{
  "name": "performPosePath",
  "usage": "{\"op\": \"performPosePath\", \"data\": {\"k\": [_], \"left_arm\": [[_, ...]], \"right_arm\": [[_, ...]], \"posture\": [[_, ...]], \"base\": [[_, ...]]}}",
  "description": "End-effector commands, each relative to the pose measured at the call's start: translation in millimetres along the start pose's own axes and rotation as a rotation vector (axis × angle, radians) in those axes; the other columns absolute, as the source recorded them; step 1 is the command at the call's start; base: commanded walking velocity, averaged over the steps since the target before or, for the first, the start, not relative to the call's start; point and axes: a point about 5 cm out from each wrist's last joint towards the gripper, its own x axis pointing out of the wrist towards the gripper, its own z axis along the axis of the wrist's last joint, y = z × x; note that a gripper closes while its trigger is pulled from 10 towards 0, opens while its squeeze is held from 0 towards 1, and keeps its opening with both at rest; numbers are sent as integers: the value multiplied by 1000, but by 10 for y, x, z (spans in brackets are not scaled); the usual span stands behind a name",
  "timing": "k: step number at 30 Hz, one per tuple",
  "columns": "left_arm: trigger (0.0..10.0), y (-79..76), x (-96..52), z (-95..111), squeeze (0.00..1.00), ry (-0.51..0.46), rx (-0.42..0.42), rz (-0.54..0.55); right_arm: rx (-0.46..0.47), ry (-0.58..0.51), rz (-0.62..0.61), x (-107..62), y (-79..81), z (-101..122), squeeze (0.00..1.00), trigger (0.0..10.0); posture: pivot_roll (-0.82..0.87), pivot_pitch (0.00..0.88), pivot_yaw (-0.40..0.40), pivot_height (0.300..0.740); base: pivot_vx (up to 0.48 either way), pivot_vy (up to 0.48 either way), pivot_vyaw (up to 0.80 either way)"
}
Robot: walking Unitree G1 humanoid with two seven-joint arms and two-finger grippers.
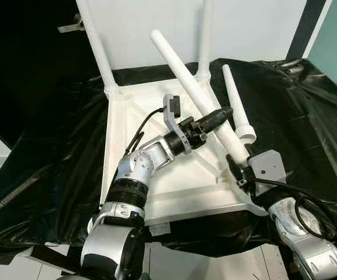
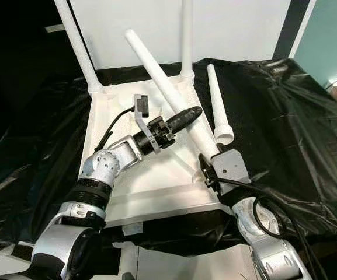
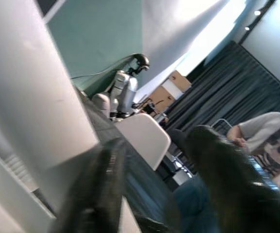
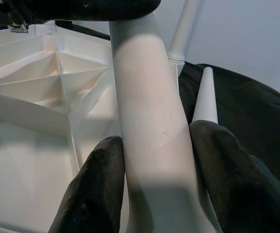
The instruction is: Building children table
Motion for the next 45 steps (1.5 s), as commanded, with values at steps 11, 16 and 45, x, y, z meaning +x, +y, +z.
{"op": "performPosePath", "data": {"k": [11, 16, 45], "left_arm": [[10000, 87, -218, 671, 1000, -284, 72, 131], [10000, 85, -271, 782, 776, -327, 71, 128], [10000, 210, -110, 397, 333, -75, 105, 219]], "right_arm": [[5, -22, -13, -24, -22, -16, 0, 10000], [-4, -15, -31, -32, -38, -44, 0, 10000], [-178, -87, 64, -28, 99, 36, 0, 10000]], "posture": [[-219, 10, 73, 740], [-219, 10, 75, 740], [-218, 16, 77, 740]], "base": [[0, 0, 0], [0, 0, 0], [0, 0, 0]]}}
